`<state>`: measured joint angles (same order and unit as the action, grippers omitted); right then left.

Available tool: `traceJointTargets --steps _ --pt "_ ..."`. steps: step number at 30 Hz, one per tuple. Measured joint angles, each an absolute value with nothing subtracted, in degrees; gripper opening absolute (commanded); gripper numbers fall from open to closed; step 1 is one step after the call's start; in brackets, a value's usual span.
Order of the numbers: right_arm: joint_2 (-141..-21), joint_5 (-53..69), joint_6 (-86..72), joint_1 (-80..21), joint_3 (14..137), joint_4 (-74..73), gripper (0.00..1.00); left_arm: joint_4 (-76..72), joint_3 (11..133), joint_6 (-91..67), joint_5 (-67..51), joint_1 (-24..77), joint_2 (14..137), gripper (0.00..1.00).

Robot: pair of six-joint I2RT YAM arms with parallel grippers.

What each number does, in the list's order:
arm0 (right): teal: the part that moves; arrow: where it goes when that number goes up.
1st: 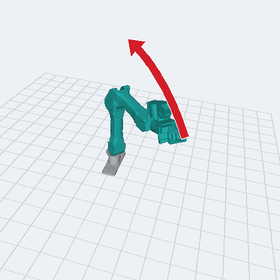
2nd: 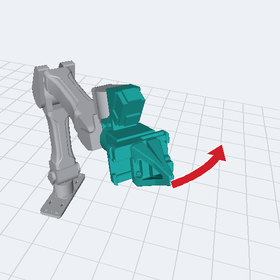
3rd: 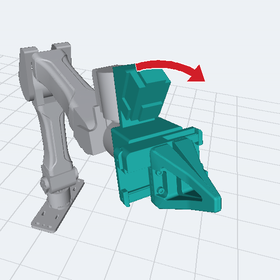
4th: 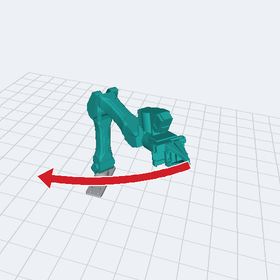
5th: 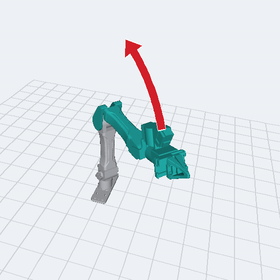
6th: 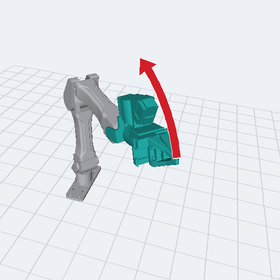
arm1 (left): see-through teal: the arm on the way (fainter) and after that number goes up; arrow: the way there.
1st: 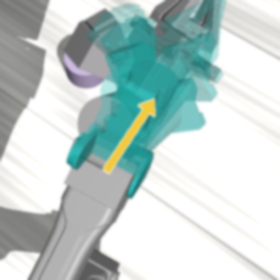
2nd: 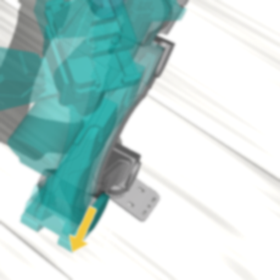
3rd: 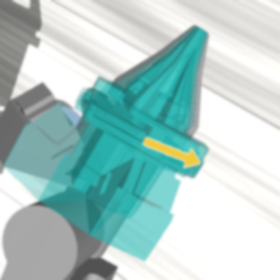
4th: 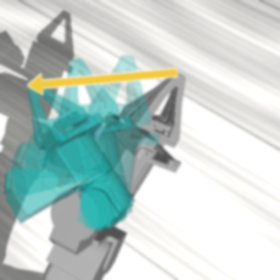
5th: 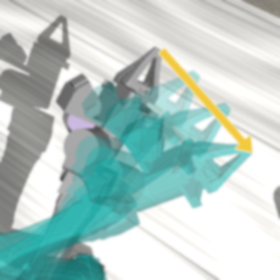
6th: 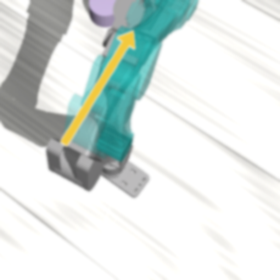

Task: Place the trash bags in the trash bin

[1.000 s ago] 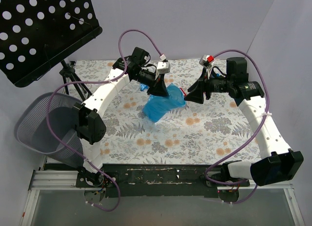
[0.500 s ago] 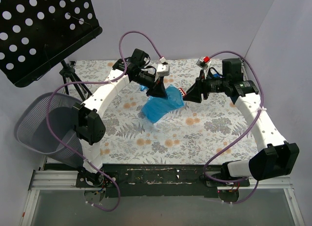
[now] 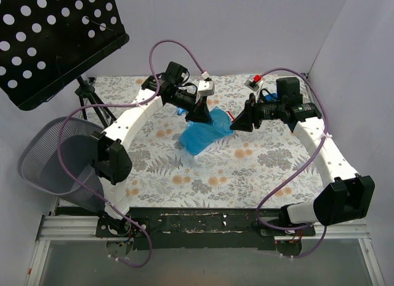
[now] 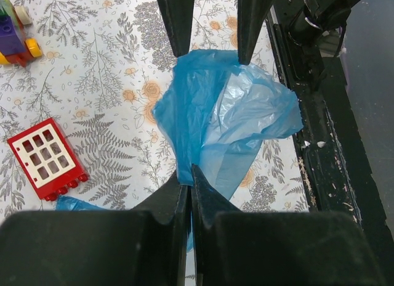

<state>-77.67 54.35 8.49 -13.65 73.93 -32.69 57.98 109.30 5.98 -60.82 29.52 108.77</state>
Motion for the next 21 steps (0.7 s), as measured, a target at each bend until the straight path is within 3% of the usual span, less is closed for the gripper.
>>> traceJointTargets --steps 7,13,16,17,19,21 --pt "-78.7 54.3 7.8 -14.1 72.9 -32.4 0.40 57.4 109.1 5.5 -60.8 29.5 107.9 0.00" --pt "-79.0 55.4 7.8 -14.2 72.5 -31.4 0.05 56.6 108.4 5.3 -60.8 29.5 107.2 0.00" --pt "-79.0 56.8 7.5 -14.2 72.5 -31.0 0.01 56.2 108.3 5.0 -60.8 29.5 107.2 0.00" --pt "-79.0 57.3 7.4 -14.3 72.5 -30.8 0.01 56.0 108.2 4.8 -60.7 29.5 107.2 0.10" --pt "-79.0 58.3 7.0 -14.3 72.5 -30.2 0.01 54.5 107.8 3.3 -59.9 29.5 107.0 0.41" --pt "-79.0 58.9 6.4 -14.3 72.4 -29.6 0.01 52.4 106.7 1.1 -57.6 29.5 106.5 0.64"
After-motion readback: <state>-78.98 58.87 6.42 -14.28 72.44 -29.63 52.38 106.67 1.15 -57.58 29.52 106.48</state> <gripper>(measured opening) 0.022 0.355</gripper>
